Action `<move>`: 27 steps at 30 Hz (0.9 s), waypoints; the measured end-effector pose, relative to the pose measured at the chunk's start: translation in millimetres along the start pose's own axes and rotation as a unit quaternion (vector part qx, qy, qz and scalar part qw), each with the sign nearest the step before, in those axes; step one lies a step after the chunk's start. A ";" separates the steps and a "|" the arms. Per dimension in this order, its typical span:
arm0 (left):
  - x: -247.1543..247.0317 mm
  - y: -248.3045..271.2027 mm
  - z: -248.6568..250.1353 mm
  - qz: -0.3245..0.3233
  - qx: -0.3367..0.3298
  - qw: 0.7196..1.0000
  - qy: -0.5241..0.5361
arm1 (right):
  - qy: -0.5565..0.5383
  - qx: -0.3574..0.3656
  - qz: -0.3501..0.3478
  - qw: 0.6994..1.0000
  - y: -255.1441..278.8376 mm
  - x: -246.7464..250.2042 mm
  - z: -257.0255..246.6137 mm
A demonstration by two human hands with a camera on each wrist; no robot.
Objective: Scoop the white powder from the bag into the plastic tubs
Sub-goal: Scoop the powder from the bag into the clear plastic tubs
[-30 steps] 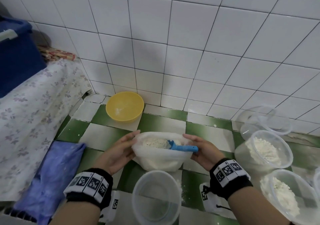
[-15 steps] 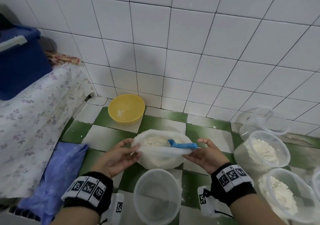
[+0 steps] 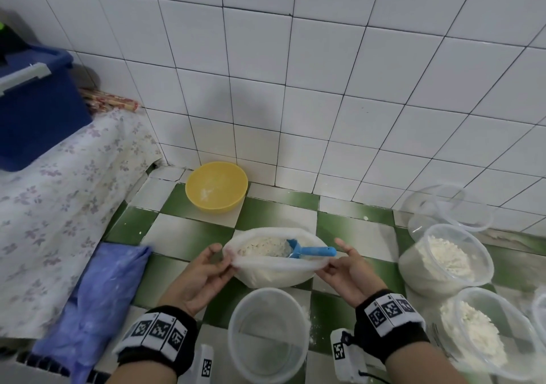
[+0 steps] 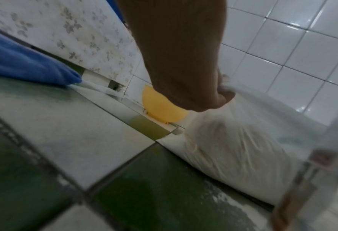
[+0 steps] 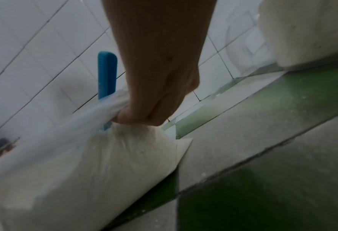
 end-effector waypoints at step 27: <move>-0.7 -29.5 1.2 0.015 0.038 0.998 -0.056 | 0.252 -0.032 0.014 0.967 -26.4 -6.4 -8.5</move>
Point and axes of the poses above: each hand's wrist, its own y-axis away from the middle knuckle, its own x-axis out of the back of the hand, z = x × y, the point moved 1 cm from there along -y, towards the middle knuckle, and after that the axes turned 13 degrees about y, right-handed, at the moved point
